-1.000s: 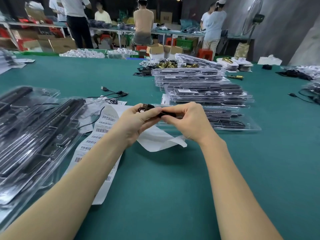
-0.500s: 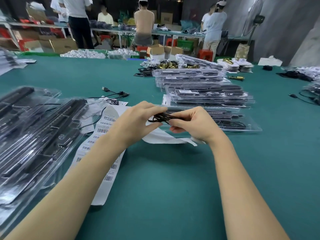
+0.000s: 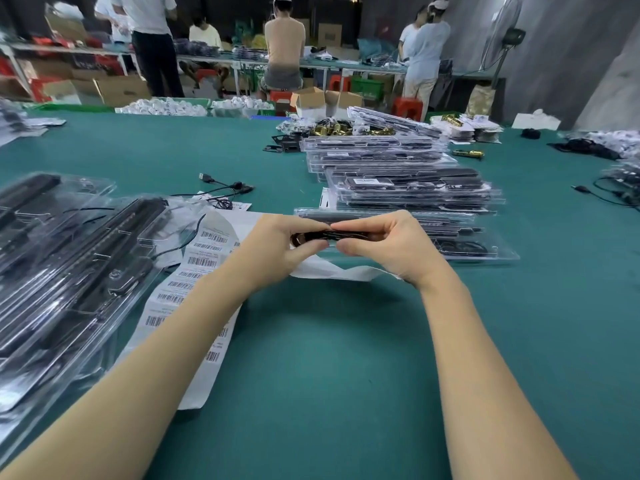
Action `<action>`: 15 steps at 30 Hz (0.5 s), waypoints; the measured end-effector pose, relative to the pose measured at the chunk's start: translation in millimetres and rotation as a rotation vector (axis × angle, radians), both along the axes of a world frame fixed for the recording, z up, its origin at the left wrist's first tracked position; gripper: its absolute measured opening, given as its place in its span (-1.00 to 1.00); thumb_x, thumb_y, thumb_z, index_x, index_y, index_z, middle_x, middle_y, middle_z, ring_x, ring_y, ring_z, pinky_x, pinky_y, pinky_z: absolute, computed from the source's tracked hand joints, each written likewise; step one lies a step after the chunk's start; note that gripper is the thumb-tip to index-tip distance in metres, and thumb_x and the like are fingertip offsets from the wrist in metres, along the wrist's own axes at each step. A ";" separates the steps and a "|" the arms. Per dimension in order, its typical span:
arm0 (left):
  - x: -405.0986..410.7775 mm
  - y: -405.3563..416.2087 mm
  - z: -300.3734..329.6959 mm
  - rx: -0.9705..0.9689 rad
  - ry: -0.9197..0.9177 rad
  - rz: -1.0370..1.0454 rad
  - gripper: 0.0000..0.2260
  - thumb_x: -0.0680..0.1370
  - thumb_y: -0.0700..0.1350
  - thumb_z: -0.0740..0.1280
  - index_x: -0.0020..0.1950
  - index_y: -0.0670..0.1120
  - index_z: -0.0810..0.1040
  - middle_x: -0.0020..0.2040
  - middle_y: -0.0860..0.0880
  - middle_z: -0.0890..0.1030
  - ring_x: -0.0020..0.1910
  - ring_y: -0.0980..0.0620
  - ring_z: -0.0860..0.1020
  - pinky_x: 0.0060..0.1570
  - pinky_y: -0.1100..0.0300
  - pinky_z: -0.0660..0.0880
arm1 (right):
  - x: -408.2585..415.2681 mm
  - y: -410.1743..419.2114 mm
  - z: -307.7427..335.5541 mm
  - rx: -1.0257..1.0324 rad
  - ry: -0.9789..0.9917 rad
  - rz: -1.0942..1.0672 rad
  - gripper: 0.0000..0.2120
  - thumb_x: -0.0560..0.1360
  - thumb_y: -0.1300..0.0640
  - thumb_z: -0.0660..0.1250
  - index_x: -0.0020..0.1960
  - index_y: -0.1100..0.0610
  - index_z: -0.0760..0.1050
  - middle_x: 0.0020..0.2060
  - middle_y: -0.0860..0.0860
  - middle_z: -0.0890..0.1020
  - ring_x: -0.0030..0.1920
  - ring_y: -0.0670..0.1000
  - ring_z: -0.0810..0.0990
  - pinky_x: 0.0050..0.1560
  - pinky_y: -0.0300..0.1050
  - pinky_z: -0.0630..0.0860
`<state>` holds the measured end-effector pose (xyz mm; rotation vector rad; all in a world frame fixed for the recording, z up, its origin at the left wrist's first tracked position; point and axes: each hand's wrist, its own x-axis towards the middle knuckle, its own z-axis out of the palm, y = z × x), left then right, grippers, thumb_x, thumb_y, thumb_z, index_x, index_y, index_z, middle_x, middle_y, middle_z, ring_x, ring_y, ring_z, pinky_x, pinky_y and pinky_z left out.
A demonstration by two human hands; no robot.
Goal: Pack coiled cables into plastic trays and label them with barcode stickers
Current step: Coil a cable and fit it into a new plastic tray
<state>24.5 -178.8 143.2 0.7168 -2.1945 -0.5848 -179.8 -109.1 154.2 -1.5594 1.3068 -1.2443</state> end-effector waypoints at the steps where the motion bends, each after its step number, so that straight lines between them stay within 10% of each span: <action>1: -0.1 0.8 1.0 0.028 -0.008 -0.004 -0.82 0.55 -0.16 0.44 0.14 -0.05 0.71 -0.14 0.00 0.71 -0.17 -0.06 0.59 -0.08 0.03 0.51 | -0.1 -0.2 -0.3 -0.001 -0.015 -0.015 -0.76 0.44 0.28 0.53 0.06 0.05 0.73 -0.07 0.02 0.75 -0.02 0.00 0.73 0.03 -0.23 0.61; 10: -4.7 8.9 3.0 -0.259 -0.142 0.030 -0.55 0.48 -0.15 0.51 0.36 -0.05 0.57 0.16 0.00 0.68 0.08 -0.05 0.63 0.11 0.07 0.52 | -2.3 -0.1 -7.0 0.090 -0.218 -0.050 -0.81 0.45 0.37 0.49 -0.03 0.14 0.73 -0.18 0.12 0.74 -0.21 0.02 0.72 -0.11 -0.23 0.63; 15: -10.7 13.8 -1.4 -0.674 -0.165 0.136 -0.72 0.41 -0.21 0.54 0.09 -0.14 0.63 0.12 -0.03 0.64 0.14 -0.10 0.58 0.15 0.03 0.46 | -9.5 2.4 -3.3 0.130 -0.279 -0.042 -0.82 0.45 0.38 0.47 0.04 0.23 0.70 -0.14 0.17 0.74 -0.21 0.03 0.71 -0.12 -0.23 0.63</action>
